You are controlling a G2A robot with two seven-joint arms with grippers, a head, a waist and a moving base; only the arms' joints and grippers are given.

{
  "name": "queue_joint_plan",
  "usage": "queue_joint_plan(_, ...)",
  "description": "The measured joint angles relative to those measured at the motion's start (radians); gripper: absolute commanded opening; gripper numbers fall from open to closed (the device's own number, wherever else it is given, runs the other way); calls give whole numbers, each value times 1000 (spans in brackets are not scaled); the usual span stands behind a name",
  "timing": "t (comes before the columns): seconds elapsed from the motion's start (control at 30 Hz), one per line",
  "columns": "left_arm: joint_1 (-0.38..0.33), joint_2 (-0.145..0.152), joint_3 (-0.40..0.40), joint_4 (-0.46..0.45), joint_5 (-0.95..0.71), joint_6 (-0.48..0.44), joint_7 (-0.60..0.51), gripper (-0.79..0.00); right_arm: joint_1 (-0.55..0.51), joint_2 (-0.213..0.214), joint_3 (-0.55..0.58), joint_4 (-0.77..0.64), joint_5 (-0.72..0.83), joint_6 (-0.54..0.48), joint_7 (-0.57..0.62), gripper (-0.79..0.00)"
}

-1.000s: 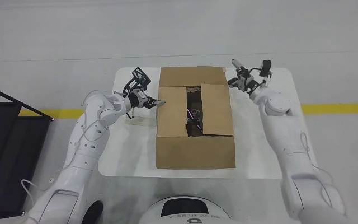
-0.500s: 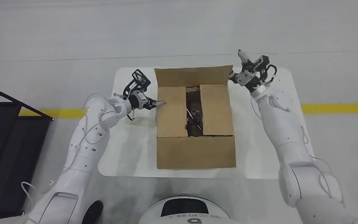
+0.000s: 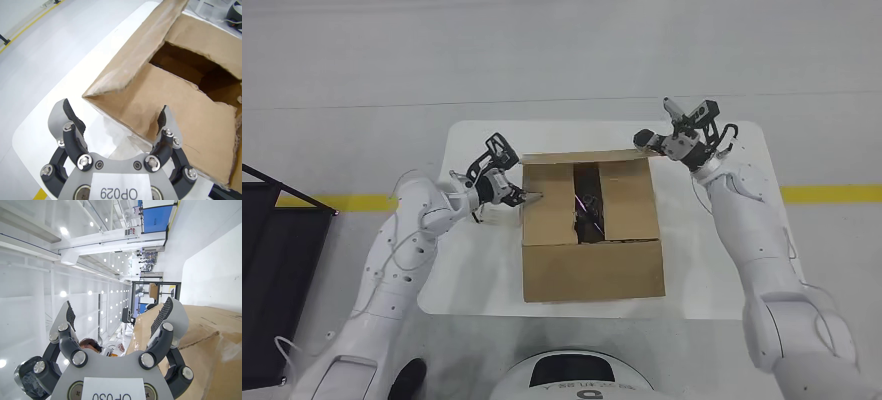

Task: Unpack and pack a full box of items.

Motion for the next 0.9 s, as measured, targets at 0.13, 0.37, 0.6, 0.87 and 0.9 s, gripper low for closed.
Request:
queue_joint_plan(0.13, 36, 12, -5, -53, 59, -43, 7, 0, 1, 5, -21, -13, -73, 30, -27, 0)
queue_joint_plan(0.37, 85, 36, -47, -86, 20, -213, 121, 0, 15, 9, -67, -40, -188, 82, -69, 0)
queue_joint_plan(0.6, 103, 79, -63, -115, -92, -240, 214, 0, 13, 13, -80, -74, -224, 95, -94, 0)
queue_joint_plan(0.87, -68, 97, 78, 63, -257, -240, 115, 0, -35, 30, -56, -153, -252, 96, -129, 0)
queue_joint_plan(0.9, -90, 94, 96, 88, -263, -240, 99, 0, -45, 32, -50, -170, -253, 94, -132, 0)
